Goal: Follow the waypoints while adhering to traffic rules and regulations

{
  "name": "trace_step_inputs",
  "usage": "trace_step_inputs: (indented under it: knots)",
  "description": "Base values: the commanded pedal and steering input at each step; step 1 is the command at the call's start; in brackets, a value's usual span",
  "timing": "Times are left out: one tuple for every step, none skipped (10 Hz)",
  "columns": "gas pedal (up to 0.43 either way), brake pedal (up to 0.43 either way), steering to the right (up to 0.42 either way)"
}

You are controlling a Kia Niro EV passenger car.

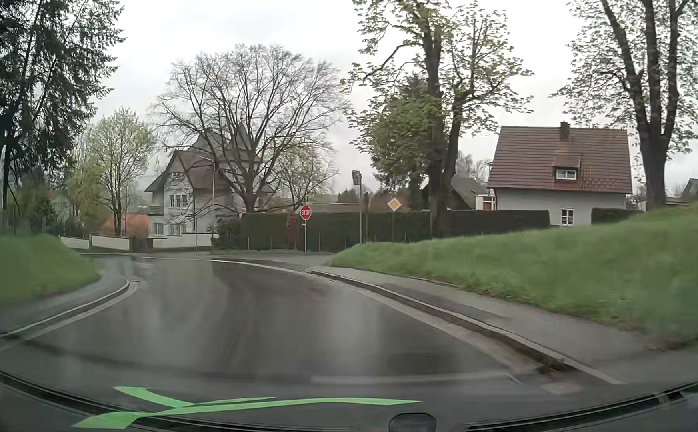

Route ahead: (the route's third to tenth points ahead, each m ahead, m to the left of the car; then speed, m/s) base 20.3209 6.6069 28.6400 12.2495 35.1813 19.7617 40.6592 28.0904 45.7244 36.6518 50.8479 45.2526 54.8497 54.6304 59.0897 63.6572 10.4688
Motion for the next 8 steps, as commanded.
trace_step_inputs:
  knots:
    - [0.0,0.11,-0.093]
    - [0.0,0.11,-0.095]
    - [0.0,0.11,-0.102]
    - [0.0,0.11,-0.106]
    - [0.0,0.11,-0.107]
    - [0.0,0.11,-0.107]
    - [0.0,0.11,-0.107]
    - [0.0,0.098,-0.107]
